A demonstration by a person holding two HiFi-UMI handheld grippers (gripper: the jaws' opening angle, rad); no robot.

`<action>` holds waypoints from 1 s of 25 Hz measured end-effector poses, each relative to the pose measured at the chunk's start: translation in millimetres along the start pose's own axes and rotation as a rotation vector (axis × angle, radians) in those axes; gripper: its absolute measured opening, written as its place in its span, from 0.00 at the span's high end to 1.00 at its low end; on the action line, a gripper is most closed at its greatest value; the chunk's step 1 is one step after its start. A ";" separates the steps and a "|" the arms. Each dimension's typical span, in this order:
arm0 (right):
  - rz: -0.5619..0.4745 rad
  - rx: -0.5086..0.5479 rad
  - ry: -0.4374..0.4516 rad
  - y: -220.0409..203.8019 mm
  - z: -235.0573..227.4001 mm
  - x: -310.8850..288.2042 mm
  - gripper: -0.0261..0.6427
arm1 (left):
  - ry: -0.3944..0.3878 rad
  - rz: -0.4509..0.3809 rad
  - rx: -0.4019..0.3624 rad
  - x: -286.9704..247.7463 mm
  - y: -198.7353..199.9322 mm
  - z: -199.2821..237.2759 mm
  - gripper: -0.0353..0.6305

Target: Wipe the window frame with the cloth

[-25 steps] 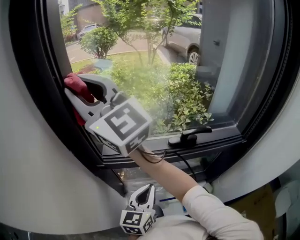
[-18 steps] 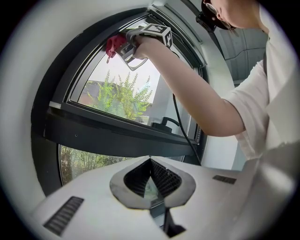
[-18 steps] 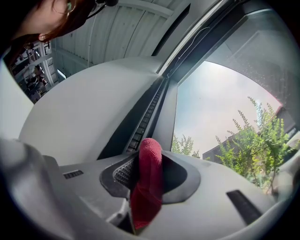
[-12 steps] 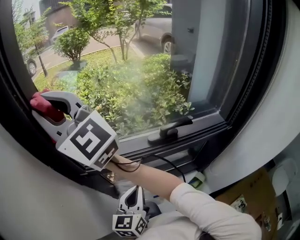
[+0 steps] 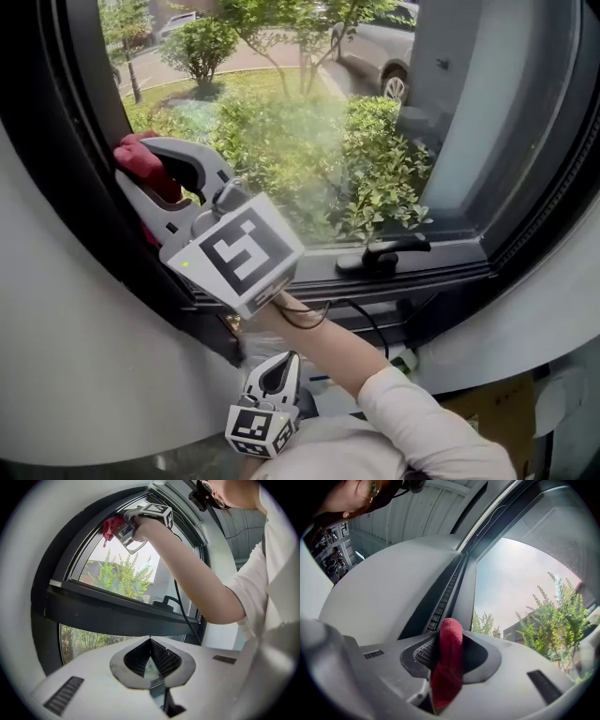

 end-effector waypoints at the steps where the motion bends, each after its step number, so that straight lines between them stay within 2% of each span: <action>1: 0.000 -0.004 0.005 -2.4 0.3 0.5 0.80 | 0.009 -0.001 -0.009 0.1 -0.2 1.6 0.93; 4: -0.003 0.004 0.013 -9.7 0.1 2.9 0.80 | 0.031 0.005 -0.038 1.5 0.0 5.5 0.93; 10: 0.046 0.018 -0.002 -21.3 0.3 9.0 0.80 | 0.060 0.004 -0.039 4.8 1.6 9.2 0.93; 17: 0.098 -0.017 -0.005 -30.3 1.4 12.5 0.80 | 0.051 0.001 -0.033 1.2 2.4 7.7 0.93; 25: 0.090 -0.043 -0.023 -40.3 1.9 16.5 0.80 | 0.057 0.011 -0.054 7.1 2.0 5.0 0.93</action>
Point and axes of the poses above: the fingertips, and each gripper's own axes: x backward along the fingers, z to its left, y out of its top, the point moved 6 cm from there along x, backward along the fingers, and after that the axes turned 11 degrees about -x, right-handed, at the moved point
